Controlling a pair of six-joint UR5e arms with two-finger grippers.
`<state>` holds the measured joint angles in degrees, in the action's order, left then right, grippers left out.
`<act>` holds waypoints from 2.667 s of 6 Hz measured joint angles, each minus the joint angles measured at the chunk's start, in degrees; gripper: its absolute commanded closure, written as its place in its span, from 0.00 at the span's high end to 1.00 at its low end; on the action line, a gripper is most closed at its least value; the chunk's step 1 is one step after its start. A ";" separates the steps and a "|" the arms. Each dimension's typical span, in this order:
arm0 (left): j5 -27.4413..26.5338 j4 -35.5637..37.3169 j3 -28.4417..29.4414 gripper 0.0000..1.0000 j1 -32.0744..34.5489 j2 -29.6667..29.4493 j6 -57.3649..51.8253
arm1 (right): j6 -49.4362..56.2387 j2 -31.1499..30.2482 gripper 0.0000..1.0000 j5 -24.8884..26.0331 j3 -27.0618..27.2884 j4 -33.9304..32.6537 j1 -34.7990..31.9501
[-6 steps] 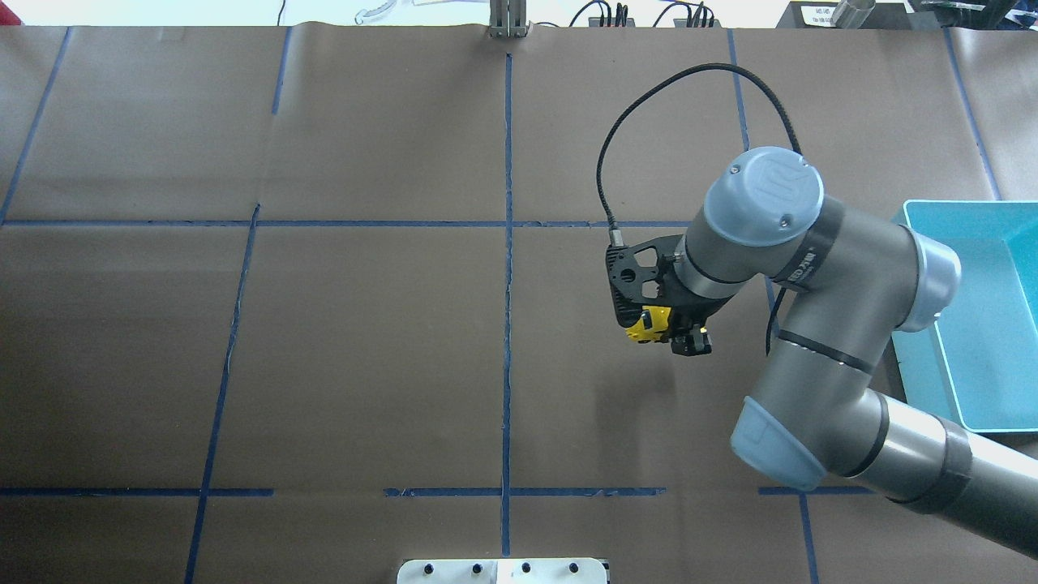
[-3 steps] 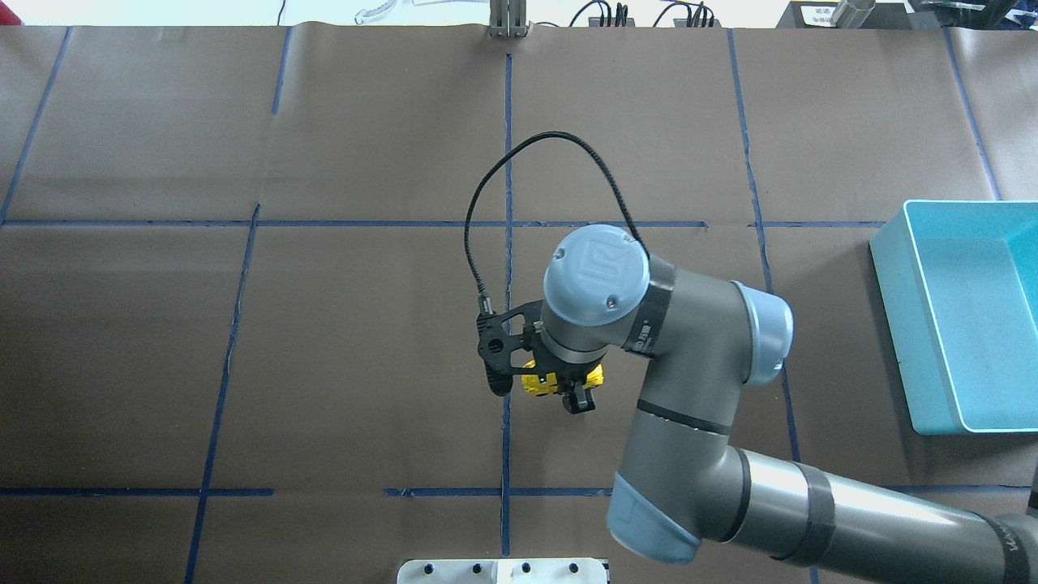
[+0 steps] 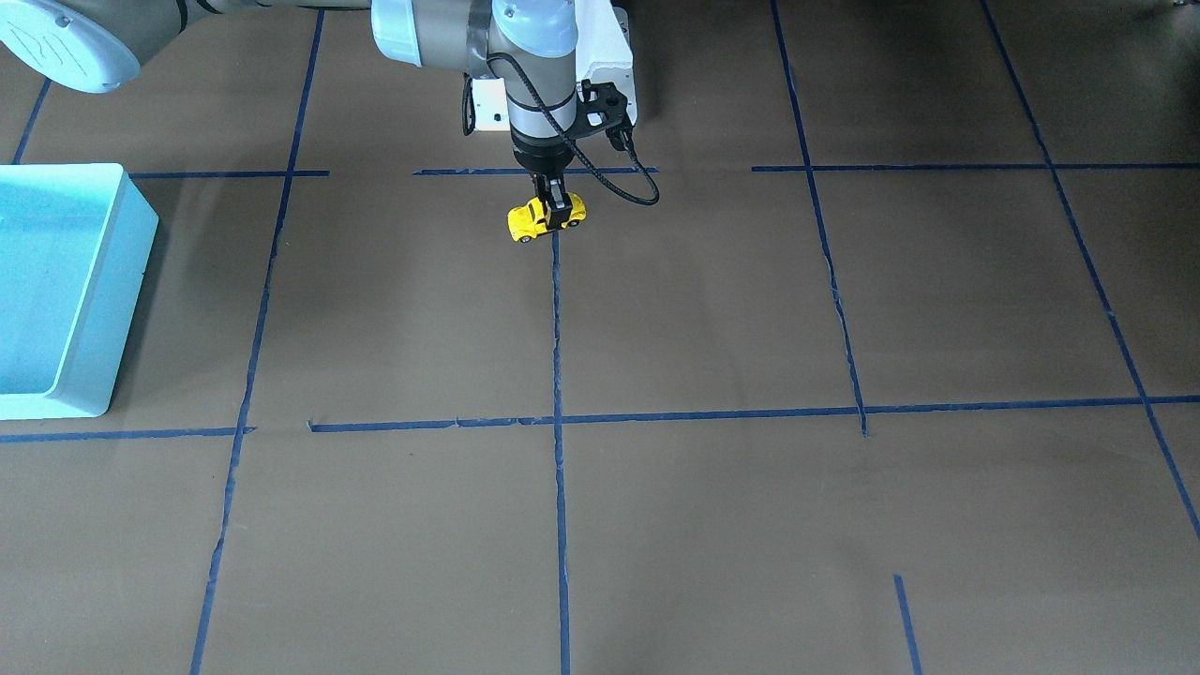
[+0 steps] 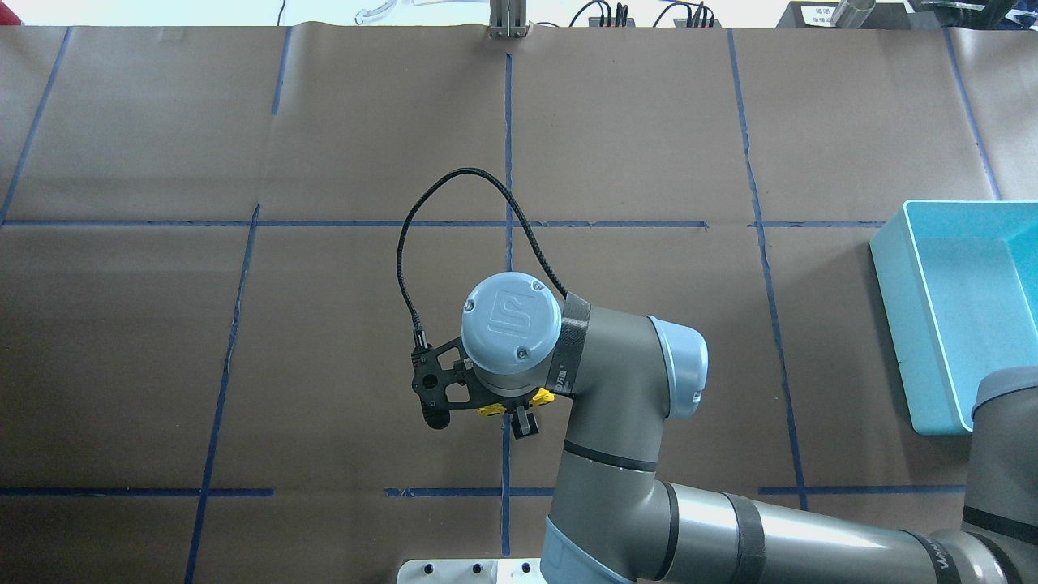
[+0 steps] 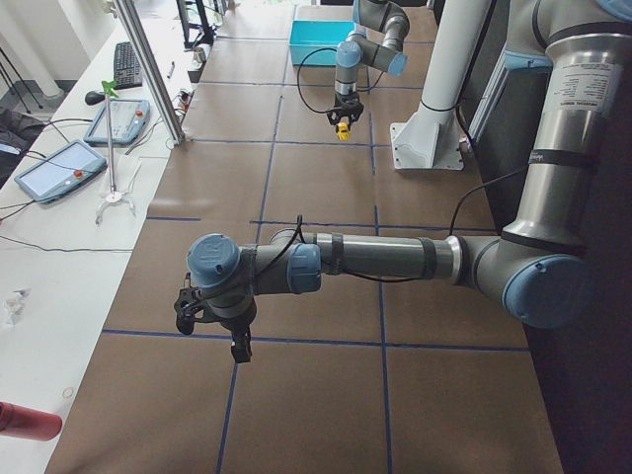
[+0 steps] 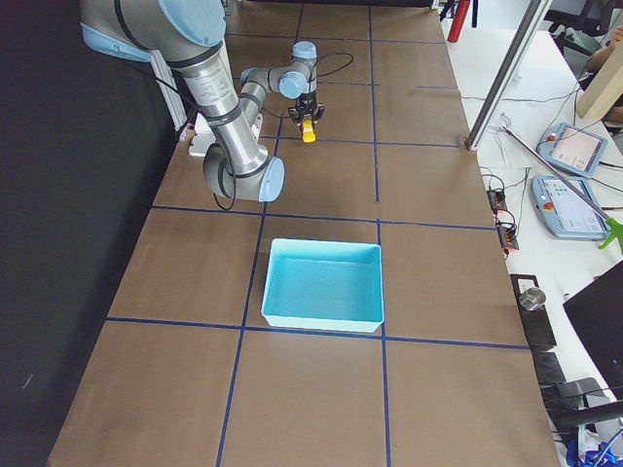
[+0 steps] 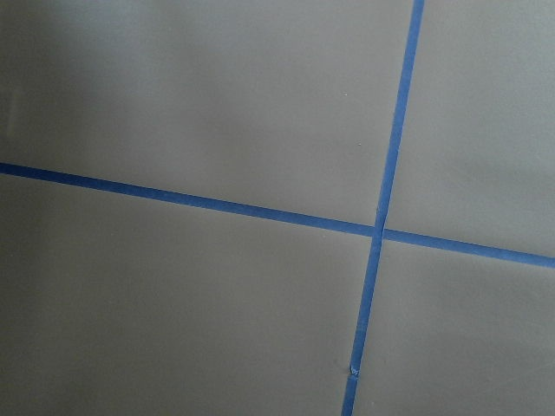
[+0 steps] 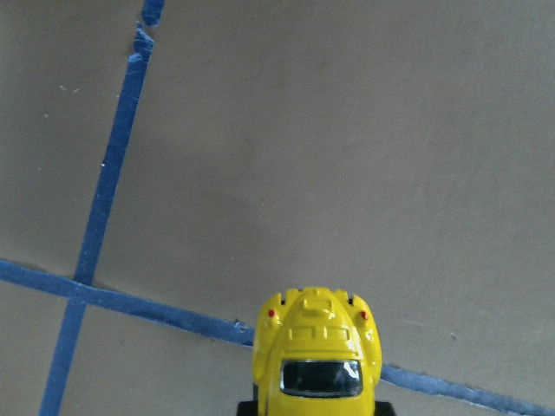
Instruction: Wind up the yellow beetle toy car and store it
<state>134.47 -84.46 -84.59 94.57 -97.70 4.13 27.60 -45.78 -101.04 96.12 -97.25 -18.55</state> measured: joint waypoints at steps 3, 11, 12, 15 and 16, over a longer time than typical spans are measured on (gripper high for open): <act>0.03 0.00 -0.01 1.00 0.00 -0.03 0.00 | -5.94 3.22 0.00 2.39 -5.34 1.68 0.59; 0.04 0.00 -0.47 1.00 0.00 -0.04 0.00 | -7.27 7.98 1.00 3.08 -12.06 5.44 1.21; 0.05 0.00 -0.57 1.00 0.00 -0.04 0.00 | -7.32 7.99 1.00 2.79 -11.27 5.28 1.05; 0.00 0.37 -1.83 1.00 -0.17 0.03 0.00 | -7.30 0.13 1.00 -3.61 -0.42 0.89 -5.43; 0.00 0.54 -2.09 1.00 -0.22 0.05 0.00 | -7.30 -7.21 1.00 -6.09 7.12 -0.60 -10.54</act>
<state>134.47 -83.92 -86.67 94.35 -97.65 4.13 20.30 -52.99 -107.13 103.24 -97.85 -29.09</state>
